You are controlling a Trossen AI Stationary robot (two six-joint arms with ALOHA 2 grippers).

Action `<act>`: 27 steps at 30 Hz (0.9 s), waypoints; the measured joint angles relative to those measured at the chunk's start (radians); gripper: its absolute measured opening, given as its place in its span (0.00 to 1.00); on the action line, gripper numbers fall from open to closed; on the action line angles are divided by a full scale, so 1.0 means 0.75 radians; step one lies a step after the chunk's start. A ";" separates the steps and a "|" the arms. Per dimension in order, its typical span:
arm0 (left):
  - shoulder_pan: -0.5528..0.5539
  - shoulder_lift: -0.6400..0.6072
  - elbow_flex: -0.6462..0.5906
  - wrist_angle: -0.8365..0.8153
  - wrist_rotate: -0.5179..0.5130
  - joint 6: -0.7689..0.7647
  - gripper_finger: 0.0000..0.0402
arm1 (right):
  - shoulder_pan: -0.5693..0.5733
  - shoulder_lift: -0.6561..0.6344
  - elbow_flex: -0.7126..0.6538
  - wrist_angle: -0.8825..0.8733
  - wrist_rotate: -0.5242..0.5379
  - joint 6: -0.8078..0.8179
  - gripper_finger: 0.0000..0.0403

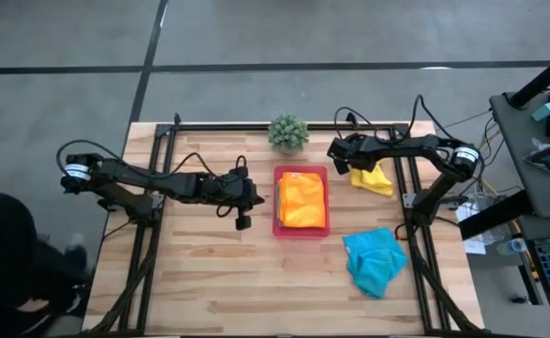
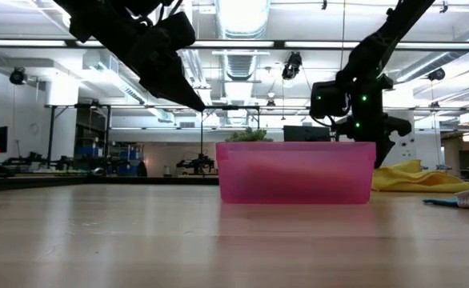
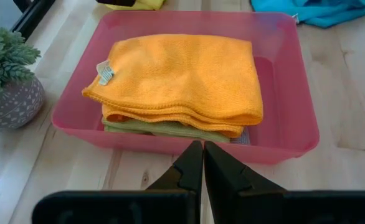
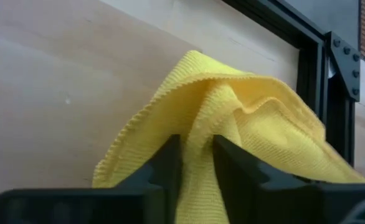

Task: Fold microfiber towels
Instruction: Fold the yellow towel

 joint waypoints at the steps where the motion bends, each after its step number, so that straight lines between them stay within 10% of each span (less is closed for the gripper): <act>1: 0.000 0.000 0.000 0.000 0.000 0.000 0.00 | 0.000 0.003 0.000 -0.001 0.006 -0.009 0.17; 5: 0.000 0.000 0.000 0.000 0.000 0.001 0.00 | 0.004 -0.014 0.000 -0.003 0.022 -0.044 0.04; 27: 0.001 0.000 -0.001 0.096 -0.034 0.003 0.00 | 0.572 -0.770 0.077 0.251 0.477 -0.347 0.02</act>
